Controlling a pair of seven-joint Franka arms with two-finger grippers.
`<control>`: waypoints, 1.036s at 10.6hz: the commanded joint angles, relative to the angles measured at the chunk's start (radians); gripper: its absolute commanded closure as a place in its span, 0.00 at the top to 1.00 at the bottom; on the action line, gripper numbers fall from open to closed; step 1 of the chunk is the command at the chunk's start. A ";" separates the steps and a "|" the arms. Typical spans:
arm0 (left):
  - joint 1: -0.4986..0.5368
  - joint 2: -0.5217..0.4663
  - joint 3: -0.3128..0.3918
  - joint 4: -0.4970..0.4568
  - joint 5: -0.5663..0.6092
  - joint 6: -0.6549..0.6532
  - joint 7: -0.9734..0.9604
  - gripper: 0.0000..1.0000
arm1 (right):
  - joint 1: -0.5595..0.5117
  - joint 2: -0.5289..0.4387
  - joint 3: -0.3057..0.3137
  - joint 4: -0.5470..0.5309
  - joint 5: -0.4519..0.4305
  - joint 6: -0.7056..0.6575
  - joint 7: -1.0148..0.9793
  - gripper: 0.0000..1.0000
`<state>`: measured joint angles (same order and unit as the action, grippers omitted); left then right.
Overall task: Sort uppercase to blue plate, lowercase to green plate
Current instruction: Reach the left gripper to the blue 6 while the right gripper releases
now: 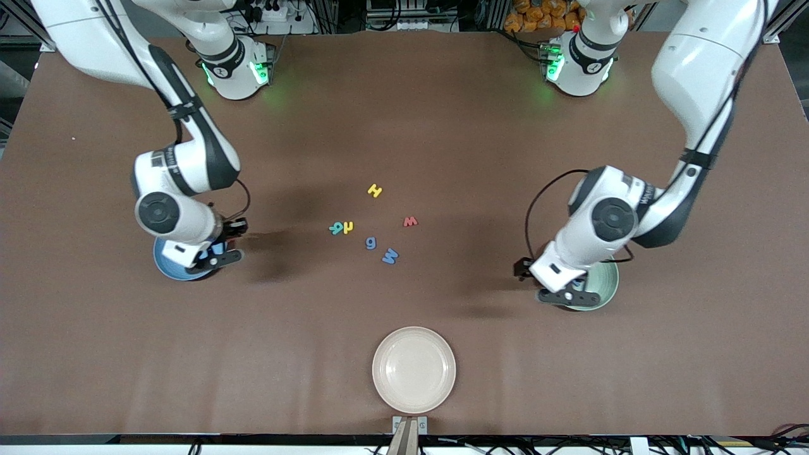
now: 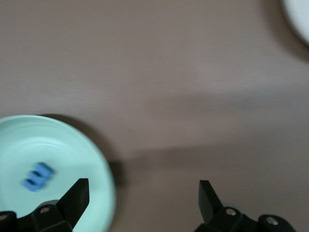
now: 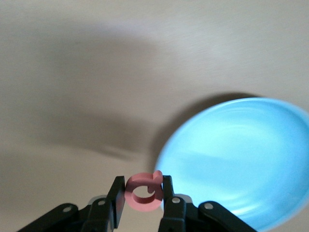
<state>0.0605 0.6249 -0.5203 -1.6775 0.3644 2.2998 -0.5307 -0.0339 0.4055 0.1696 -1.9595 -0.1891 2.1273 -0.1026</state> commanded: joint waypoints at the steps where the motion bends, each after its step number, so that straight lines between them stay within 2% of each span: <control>1: -0.131 -0.001 0.014 0.062 0.002 -0.049 -0.170 1.00 | -0.012 0.030 -0.086 0.033 -0.024 0.002 -0.194 0.25; 2: -0.190 0.009 0.017 0.077 0.002 -0.049 -0.242 1.00 | -0.018 0.045 -0.120 0.031 -0.021 0.058 -0.269 0.25; 3: -0.233 0.025 0.019 0.112 0.002 -0.049 -0.302 1.00 | -0.029 0.070 -0.149 0.031 -0.016 0.092 -0.329 0.20; 5: -0.310 0.056 0.025 0.165 0.005 -0.049 -0.389 1.00 | -0.056 0.098 -0.156 0.030 -0.007 0.126 -0.374 0.17; 6: -0.364 0.062 0.060 0.174 0.004 -0.049 -0.422 1.00 | -0.060 0.104 -0.156 0.028 -0.001 0.126 -0.370 0.24; 8: -0.454 0.091 0.095 0.215 0.001 -0.048 -0.475 1.00 | -0.061 0.111 -0.156 0.025 0.016 0.126 -0.368 0.28; 10: -0.555 0.145 0.152 0.286 0.001 -0.048 -0.534 1.00 | -0.061 0.111 -0.156 0.025 0.019 0.120 -0.365 0.57; 11: -0.617 0.156 0.211 0.307 -0.008 -0.048 -0.545 1.00 | -0.061 0.111 -0.156 0.025 0.019 0.115 -0.364 0.59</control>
<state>-0.4713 0.7358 -0.3831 -1.4542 0.3640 2.2721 -1.0468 -0.0871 0.5121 0.0066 -1.9439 -0.1825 2.2537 -0.4603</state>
